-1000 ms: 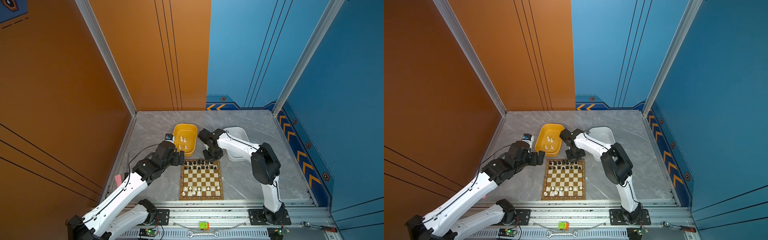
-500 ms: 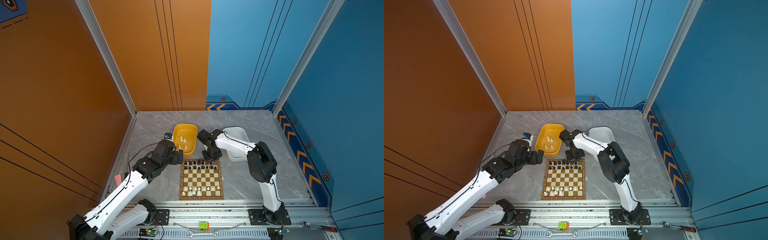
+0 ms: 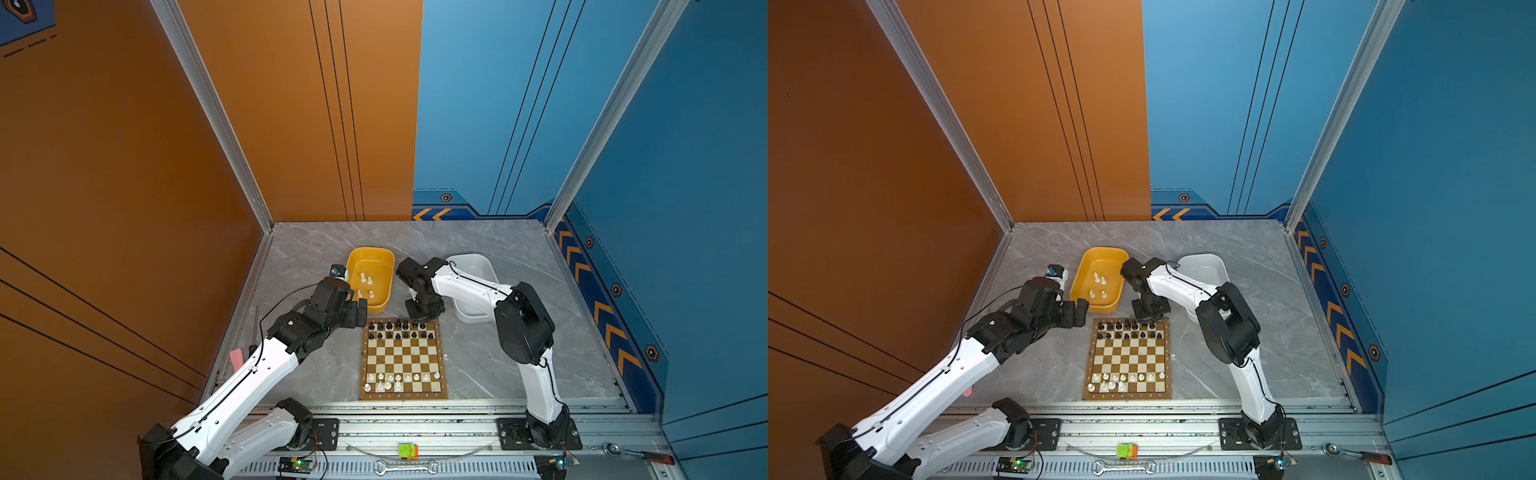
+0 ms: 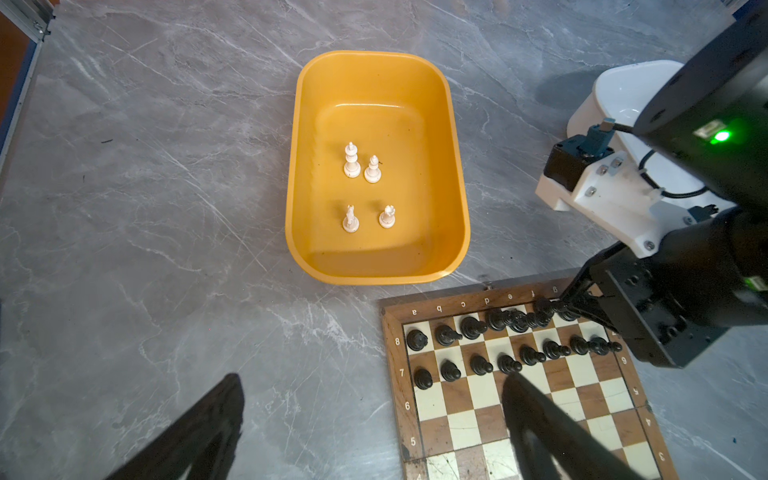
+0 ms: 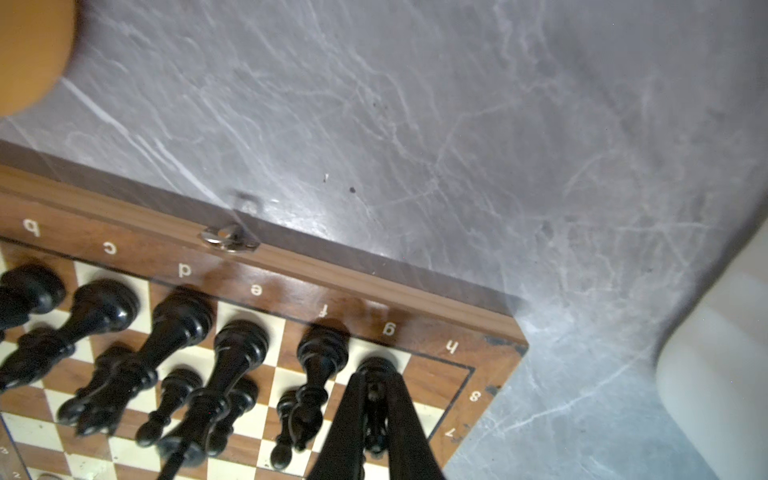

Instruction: Set up the chess pieces on the board

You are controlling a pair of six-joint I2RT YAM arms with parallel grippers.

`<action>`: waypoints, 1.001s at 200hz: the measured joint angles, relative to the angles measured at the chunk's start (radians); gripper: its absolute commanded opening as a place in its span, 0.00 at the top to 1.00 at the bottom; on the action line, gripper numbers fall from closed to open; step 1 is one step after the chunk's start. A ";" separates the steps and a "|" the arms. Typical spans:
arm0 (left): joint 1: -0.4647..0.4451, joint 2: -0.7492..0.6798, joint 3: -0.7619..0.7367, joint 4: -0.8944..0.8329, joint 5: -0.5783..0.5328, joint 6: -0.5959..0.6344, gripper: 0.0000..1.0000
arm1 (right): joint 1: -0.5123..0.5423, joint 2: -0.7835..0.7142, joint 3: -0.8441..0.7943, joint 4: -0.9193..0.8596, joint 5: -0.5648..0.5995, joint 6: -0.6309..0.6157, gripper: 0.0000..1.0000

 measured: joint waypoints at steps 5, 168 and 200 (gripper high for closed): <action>0.000 0.000 0.000 0.000 0.000 0.000 0.02 | 0.000 0.000 0.000 0.000 0.000 0.000 0.81; 0.000 0.044 0.017 0.032 0.016 0.000 0.02 | -0.143 -0.106 0.060 -0.016 0.022 -0.019 0.72; -0.015 0.126 0.075 0.064 0.034 0.004 0.02 | -0.256 -0.166 0.050 -0.024 0.061 -0.043 0.72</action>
